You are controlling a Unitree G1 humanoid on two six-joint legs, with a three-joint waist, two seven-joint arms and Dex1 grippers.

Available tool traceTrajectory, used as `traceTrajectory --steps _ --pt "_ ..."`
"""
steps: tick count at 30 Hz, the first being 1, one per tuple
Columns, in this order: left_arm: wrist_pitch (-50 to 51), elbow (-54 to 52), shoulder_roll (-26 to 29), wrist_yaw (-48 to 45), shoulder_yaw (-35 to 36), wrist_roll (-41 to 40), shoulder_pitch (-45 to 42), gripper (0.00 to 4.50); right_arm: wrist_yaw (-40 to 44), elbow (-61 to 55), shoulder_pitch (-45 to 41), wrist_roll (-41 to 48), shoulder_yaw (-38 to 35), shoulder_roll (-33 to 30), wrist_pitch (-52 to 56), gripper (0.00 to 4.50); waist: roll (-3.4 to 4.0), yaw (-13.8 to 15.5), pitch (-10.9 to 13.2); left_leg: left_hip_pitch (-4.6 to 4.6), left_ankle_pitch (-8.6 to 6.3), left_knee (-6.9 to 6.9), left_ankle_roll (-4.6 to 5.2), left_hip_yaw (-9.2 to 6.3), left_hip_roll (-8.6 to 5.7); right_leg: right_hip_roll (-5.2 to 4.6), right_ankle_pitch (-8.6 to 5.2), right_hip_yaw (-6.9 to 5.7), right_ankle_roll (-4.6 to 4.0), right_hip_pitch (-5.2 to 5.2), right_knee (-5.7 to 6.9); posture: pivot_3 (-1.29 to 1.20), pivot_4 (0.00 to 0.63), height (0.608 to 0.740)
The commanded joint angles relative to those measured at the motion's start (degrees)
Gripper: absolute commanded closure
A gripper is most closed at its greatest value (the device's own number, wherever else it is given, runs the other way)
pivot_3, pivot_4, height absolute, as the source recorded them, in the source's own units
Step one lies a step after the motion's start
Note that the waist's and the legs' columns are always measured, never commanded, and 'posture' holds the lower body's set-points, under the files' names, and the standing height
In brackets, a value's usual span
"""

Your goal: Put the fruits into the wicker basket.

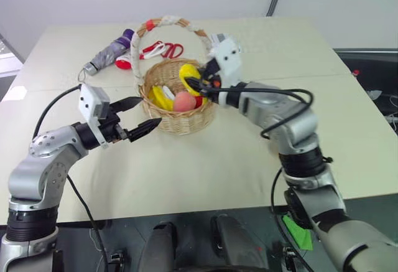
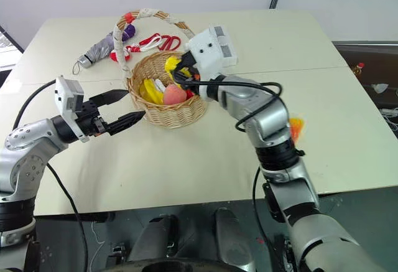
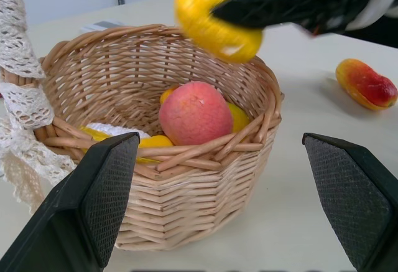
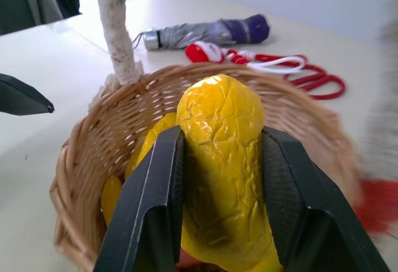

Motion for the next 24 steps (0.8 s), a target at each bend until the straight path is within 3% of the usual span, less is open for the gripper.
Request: traceTrajectory --steps 1,4,10,15,18,24 --pt "-0.6 -3.9 -0.5 1.3 0.5 -1.1 0.7 0.0 0.5 0.3 -1.8 -2.5 -0.4 0.9 -3.9 1.45 0.0 0.3 0.0 -0.04 0.01 -0.01 -0.01 0.0 -0.04 -0.1 0.0 0.0 0.0 -0.06 0.02 0.0 0.15 0.74" --pt "-0.3 -5.3 -1.0 2.2 0.0 -1.2 1.1 0.0 1.3 -2.5 -0.9 -2.6 -1.3 1.1 -5.3 0.04 0.0 0.6 0.0 -0.04 0.01 -0.01 -0.01 0.0 -0.07 -0.2 0.0 -0.02 0.0 -0.06 0.02 0.0 0.15 0.74" --pt "0.3 -6.7 -1.8 2.6 -1.9 -1.8 -0.6 0.0 6.5 -19.9 8.3 11.2 -13.9 -7.0 6.5 0.04 -0.01 1.5 0.0 -0.04 0.0 -0.01 -0.01 -0.17 -0.15 -0.19 0.0 -0.13 0.0 0.05 -0.01 0.0 0.15 0.74" --pt "0.5 -7.2 -4.5 0.9 -9.7 -1.0 -5.3 0.0 0.3 -25.6 21.2 16.2 -35.4 -15.6 23.1 0.04 -0.01 2.6 0.0 0.07 0.01 0.03 0.0 -0.25 -0.41 -0.51 -0.01 -0.4 0.03 0.34 -0.09 0.0 0.15 0.74" --pt "-0.1 -7.0 -7.0 -0.3 -15.3 0.2 -7.6 0.0 -3.4 -28.3 26.7 15.7 -42.2 -16.2 29.1 0.04 0.01 2.4 0.0 0.08 0.01 0.05 0.0 -0.21 -0.5 -0.5 -0.02 -0.42 0.06 0.37 -0.1 0.0 0.15 0.74" --pt "-4.0 -2.4 -12.2 -3.7 -24.3 4.3 -11.6 0.0 -12.1 -36.2 35.6 11.4 -49.9 -10.3 36.0 0.04 0.14 1.7 -0.1 0.22 0.01 0.04 0.01 -0.14 -0.41 0.01 -0.04 -0.19 0.07 0.41 -0.05 0.0 0.15 0.74"
